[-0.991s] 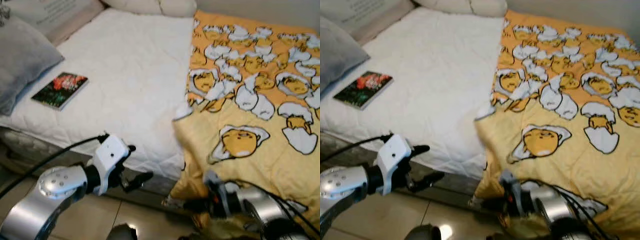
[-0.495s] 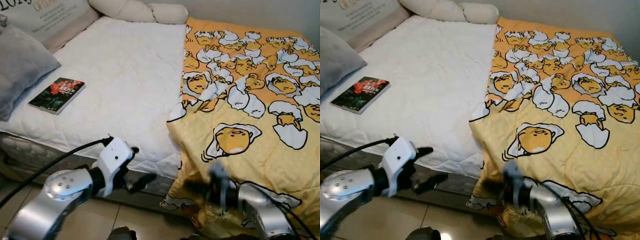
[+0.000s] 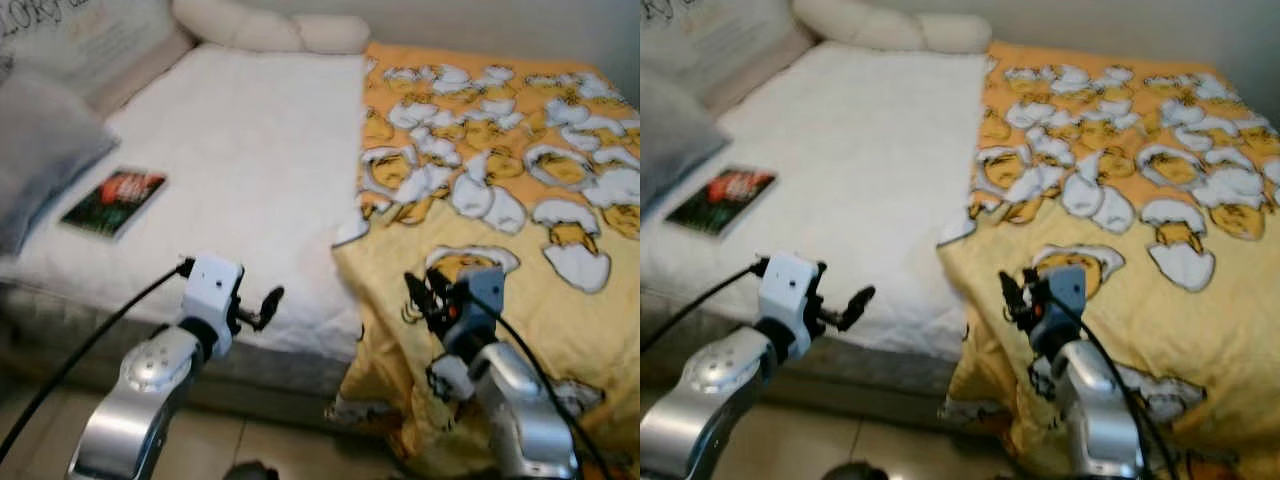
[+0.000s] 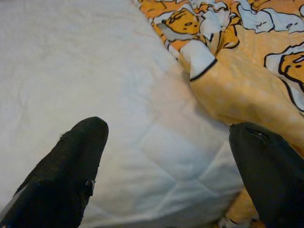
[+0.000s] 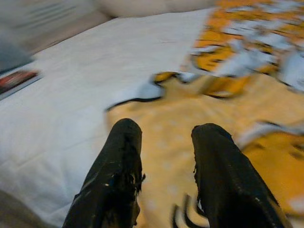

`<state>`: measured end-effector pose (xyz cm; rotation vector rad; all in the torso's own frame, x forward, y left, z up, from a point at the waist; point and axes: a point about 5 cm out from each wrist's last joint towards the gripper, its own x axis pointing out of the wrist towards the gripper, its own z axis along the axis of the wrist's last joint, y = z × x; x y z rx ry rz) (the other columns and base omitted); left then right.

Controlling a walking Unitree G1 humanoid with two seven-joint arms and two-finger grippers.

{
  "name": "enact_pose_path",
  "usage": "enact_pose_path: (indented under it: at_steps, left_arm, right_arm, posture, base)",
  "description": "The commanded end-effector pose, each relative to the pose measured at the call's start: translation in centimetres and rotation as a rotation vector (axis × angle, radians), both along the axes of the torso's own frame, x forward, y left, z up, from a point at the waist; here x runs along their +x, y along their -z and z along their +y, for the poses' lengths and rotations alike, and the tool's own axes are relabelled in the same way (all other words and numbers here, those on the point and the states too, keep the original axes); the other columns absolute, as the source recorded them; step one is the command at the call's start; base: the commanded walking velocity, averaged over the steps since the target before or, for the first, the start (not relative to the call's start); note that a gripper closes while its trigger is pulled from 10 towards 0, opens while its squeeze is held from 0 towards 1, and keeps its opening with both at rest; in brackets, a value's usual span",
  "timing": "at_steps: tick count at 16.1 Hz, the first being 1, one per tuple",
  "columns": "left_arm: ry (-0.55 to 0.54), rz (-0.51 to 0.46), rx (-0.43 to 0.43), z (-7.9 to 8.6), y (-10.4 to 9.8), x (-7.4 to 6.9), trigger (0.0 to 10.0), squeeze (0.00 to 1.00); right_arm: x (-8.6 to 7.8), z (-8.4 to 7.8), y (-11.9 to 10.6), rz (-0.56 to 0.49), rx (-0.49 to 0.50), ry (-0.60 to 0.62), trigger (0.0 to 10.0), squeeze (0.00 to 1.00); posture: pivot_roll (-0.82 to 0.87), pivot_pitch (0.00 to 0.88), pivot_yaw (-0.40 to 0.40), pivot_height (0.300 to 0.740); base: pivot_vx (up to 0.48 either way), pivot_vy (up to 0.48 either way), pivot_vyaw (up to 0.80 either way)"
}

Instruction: Clean up the room

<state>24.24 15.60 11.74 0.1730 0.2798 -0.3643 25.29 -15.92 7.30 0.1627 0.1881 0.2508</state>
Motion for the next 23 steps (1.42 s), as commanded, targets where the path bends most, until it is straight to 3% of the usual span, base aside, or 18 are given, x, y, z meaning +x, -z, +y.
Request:
enact_pose_path:
  at_steps: [1, 3, 7, 10, 14, 17, 20, 21, 23]
  left_arm:
    - [-0.001, -0.022, 0.005, -0.4, -0.1, 0.5, 10.0, 0.0]
    - [-0.051, -0.047, 0.01, 0.0, -0.1, 1.6, 10.0, 0.0]
    - [-0.097, -0.063, 0.012, 1.0, 0.2, 2.2, 10.0, 0.0]
    - [-0.097, -0.087, 0.034, 1.2, 0.2, 2.4, 10.0, 0.0]
    - [-0.128, -0.1, 0.036, 1.4, 0.3, 2.2, 10.0, 0.0]
    - [-0.205, -0.085, 0.012, 1.9, 0.7, 2.0, 10.0, 0.0]
    - [-0.223, -0.067, 0.038, 2.5, 1.2, 1.3, 10.0, 0.0]
    - [-0.235, -0.051, 0.05, 2.9, 1.5, 0.9, 10.0, 0.0]
    - [-0.238, -0.048, 0.046, 3.0, 1.6, 0.7, 10.0, 0.0]
  right_arm:
    - [-0.3, -0.9, 0.1, 0.015, 0.001, 0.068, 10.0, 1.0]
    - [-0.8, -1.1, 1.1, 0.052, -0.04, 0.219, 10.0, 1.0]
    - [-0.6, -1.3, 1.5, 0.081, -0.065, 0.287, 10.0, 1.0]
    - [-0.8, -0.7, 1.6, 0.107, -0.02, 0.265, 10.0, 1.0]
    - [-0.6, -0.3, 1.0, 0.06, -0.072, 0.232, 10.0, 1.0]
    - [0.0, 0.2, -0.2, -0.002, -0.108, 0.099, 10.0, 1.0]
    - [0.3, 0.5, 0.1, 0.041, -0.148, 0.023, 10.0, 1.0]
    - [0.2, 0.5, 0.3, 0.06, -0.137, 0.014, 10.0, 0.0]
    - [0.2, 0.5, 0.4, 0.066, -0.129, 0.011, 10.0, 0.0]
  posture:
    - [-0.08, 0.0, 0.036, 0.74]
    - [-0.09, 0.0, 0.045, 0.74]
    - [-0.08, 0.0, 0.028, 0.74]
    - [-0.07, 0.0, 0.018, 0.74]
    - [-0.05, 0.0, -0.004, 0.74]
    - [-0.05, 0.0, -0.029, 0.74]
    - [-0.03, 0.0, -0.05, 0.74]
    - [-0.03, 0.0, -0.06, 0.74]
    - [-0.02, 0.0, -0.062, 0.74]
  base:
    - [0.0, 0.326, -0.78]
    - [0.0, 0.334, -0.79]
    - [0.0, 0.335, -0.8]
    - [0.0, 0.1, -0.8]
    - [0.0, -0.327, -0.38]
    - [0.0, -0.32, 0.0]
    - [0.0, 0.0, 0.0]
    - [0.0, 0.0, 0.0]
    - [0.0, 0.0, 0.0]
